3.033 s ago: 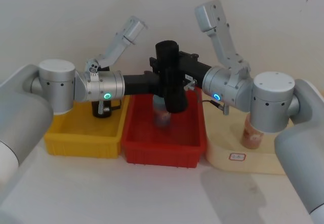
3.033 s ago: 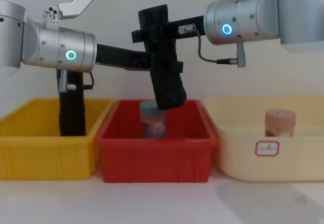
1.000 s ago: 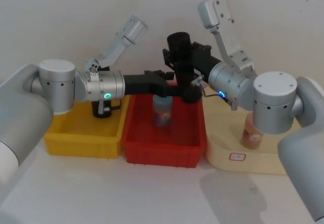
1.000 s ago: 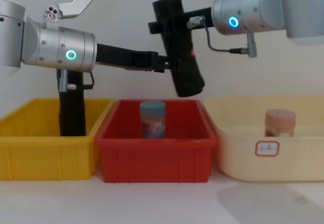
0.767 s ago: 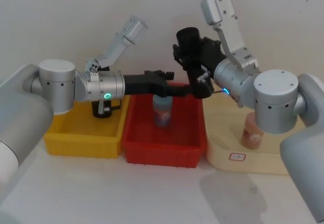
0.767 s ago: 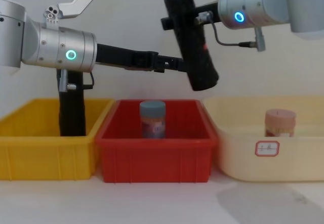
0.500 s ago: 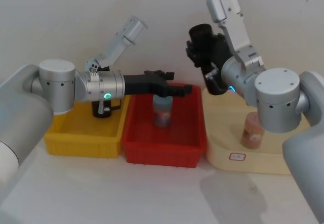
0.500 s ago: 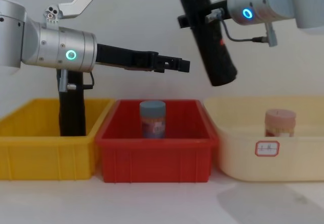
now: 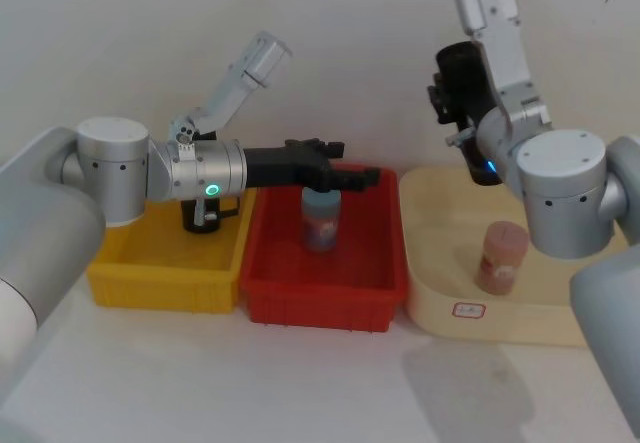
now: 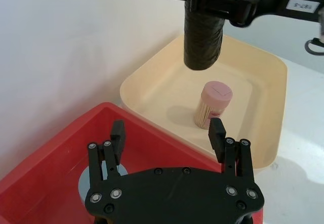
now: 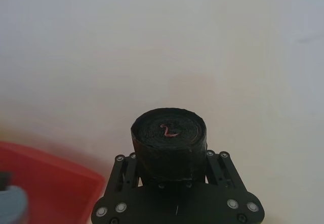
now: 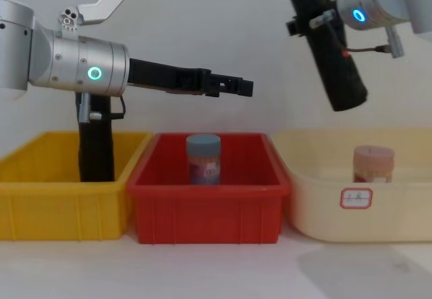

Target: Pick up the garbage bag with the one hand and transfer it to the other hand.

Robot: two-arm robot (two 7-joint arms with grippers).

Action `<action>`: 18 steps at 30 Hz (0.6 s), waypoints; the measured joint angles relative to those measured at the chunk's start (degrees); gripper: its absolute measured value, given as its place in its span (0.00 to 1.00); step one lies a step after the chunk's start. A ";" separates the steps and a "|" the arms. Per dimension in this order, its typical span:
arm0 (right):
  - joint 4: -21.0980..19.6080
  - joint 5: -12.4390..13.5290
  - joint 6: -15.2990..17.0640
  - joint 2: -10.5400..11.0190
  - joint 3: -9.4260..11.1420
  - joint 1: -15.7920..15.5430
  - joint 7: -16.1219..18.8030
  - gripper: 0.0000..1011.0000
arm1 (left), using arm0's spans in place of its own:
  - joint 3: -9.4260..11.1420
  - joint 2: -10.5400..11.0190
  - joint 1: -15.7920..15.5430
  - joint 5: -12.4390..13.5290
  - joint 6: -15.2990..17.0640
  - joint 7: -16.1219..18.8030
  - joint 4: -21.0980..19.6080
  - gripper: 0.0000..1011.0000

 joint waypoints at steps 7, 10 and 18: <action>1.68 -0.55 1.64 -0.77 3.26 0.23 -4.38 0.53 | 0.00 0.00 0.00 0.00 0.00 0.00 0.00 0.99; 2.68 -0.52 2.07 -1.08 4.97 0.59 -5.85 0.53 | 0.00 0.00 0.00 0.00 0.00 0.00 0.00 0.99; 6.00 0.26 2.25 -1.60 8.66 1.65 -8.07 0.53 | 0.00 0.00 0.00 0.00 0.00 0.00 0.00 0.99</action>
